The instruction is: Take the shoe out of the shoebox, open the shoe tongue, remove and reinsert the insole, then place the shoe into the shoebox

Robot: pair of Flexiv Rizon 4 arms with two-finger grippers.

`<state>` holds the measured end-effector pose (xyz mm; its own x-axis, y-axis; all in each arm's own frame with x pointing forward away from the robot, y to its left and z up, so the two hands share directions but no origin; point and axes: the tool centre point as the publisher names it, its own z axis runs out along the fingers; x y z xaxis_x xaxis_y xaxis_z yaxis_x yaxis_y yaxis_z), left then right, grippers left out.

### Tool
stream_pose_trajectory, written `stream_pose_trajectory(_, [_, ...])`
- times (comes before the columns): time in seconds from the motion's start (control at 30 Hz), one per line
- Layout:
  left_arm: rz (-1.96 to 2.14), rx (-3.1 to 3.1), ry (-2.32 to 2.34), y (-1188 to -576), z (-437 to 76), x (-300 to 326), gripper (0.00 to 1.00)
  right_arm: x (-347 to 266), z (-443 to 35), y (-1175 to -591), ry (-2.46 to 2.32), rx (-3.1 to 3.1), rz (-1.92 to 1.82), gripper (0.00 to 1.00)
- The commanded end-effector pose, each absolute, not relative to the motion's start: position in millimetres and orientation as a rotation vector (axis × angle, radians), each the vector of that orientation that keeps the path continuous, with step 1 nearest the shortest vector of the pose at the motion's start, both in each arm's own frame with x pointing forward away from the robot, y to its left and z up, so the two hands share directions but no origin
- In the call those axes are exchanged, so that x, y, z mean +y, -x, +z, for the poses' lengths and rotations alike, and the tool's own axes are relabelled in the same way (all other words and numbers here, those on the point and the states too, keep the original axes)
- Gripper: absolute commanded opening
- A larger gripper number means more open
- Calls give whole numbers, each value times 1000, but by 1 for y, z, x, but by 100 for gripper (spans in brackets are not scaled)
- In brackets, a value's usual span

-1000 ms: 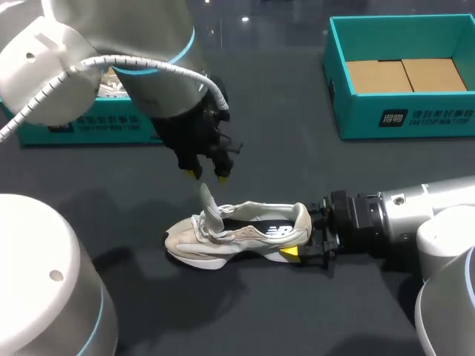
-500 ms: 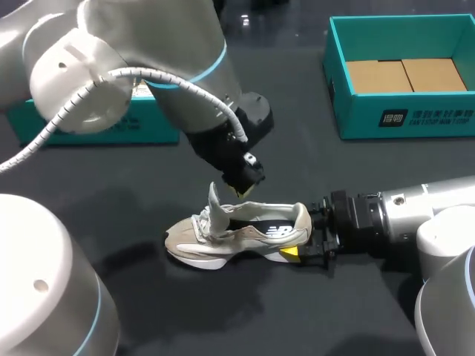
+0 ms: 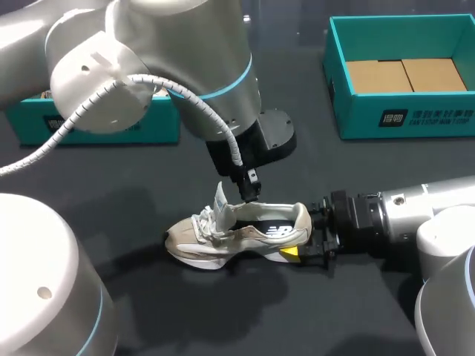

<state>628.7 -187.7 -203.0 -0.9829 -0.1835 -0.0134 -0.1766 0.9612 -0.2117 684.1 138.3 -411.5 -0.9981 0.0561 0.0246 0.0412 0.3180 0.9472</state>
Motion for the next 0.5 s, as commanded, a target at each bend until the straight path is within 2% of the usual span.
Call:
stream_pose_trajectory(0.03, [-297,3018,-62,-625,-206,-197,0,140,-412,-684,-93,2542,1823,0])
stream_pose_trajectory(0.17, [-242,2993,-228,-625,-215,-208,0,140,-412,-684,-93,2542,1823,0])
stream_pose_trajectory(0.5, [-275,3042,-309,-636,-248,-207,0,140,-412,-684,-93,2542,1823,0])
